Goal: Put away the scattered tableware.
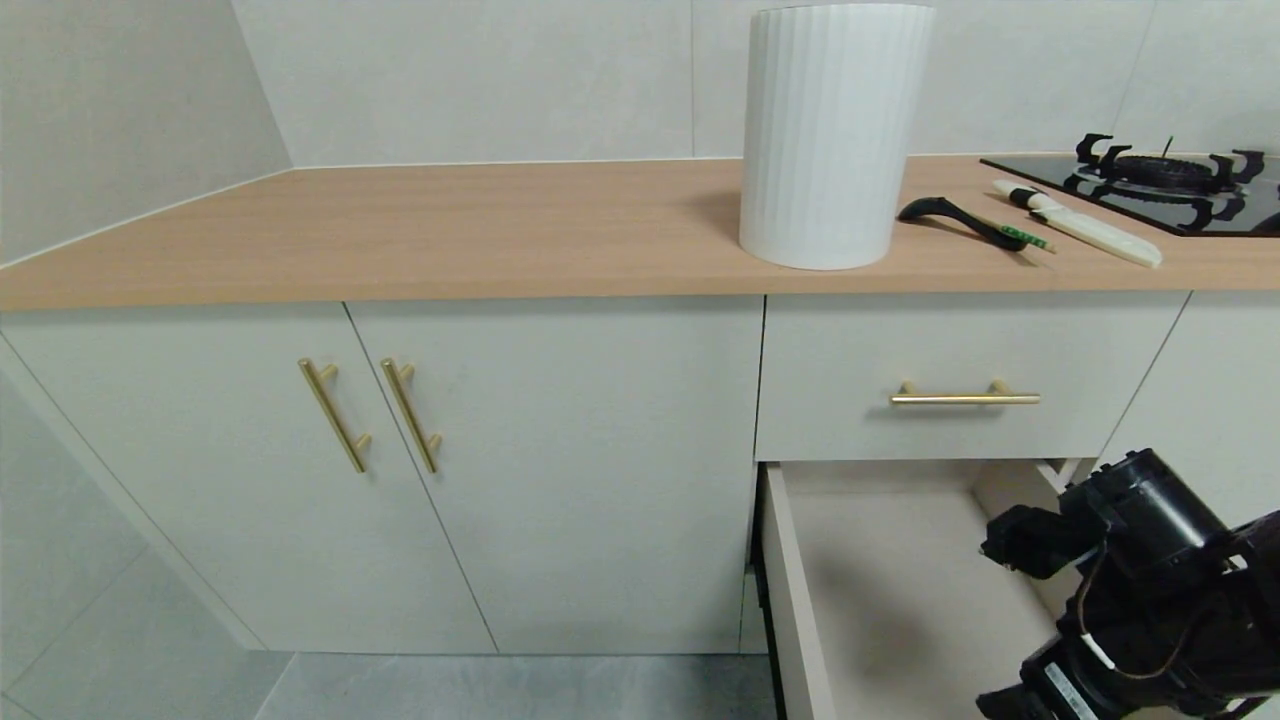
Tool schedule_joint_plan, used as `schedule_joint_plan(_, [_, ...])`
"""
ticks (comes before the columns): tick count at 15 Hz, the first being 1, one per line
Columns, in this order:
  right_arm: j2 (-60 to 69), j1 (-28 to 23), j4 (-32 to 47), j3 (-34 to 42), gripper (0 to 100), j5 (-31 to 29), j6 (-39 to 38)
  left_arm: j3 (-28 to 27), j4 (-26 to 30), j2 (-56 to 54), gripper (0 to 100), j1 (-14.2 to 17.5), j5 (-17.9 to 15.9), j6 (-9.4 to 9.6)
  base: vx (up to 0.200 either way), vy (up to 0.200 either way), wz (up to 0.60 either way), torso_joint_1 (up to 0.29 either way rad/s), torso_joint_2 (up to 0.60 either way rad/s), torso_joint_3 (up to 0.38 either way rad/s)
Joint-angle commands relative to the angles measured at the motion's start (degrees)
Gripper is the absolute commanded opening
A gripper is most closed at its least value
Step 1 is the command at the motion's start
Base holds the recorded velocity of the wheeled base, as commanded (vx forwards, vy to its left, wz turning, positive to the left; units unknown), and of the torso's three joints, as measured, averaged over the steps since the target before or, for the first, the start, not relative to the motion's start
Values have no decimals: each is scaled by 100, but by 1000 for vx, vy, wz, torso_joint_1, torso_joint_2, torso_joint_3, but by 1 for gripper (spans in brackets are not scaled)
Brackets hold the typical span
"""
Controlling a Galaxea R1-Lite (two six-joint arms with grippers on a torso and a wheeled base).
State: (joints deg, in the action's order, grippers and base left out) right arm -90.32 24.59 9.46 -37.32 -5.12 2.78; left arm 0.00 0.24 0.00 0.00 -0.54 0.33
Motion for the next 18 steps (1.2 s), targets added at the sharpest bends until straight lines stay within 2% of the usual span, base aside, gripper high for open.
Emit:
schedule_joint_plan(1, [-91, -7, -401, -645, 100, -15, -1254, 0, 2, 0, 100, 0, 1, 2, 0, 0, 0, 0, 0, 0])
schedule_joint_plan(2, [-82, -112, -682, -663, 100, -33, -1561, 0, 2, 0, 100, 0, 1, 2, 0, 0, 0, 0, 0, 0])
schedule_joint_plan(7, [-73, -376, -1298, -645, 100, -138, -1570, 0, 2, 0, 100, 0, 1, 2, 0, 0, 0, 0, 0, 0])
schedule_joint_plan(13, [-100, -376, -1306, -637, 100, -279, -1517, 0, 2, 0, 100, 0, 1, 2, 0, 0, 0, 0, 0, 0])
schedule_joint_plan(18, [-117, -376, -1306, -637, 100, -288, -1517, 0, 2, 0, 100, 0, 1, 2, 0, 0, 0, 100, -289, -268])
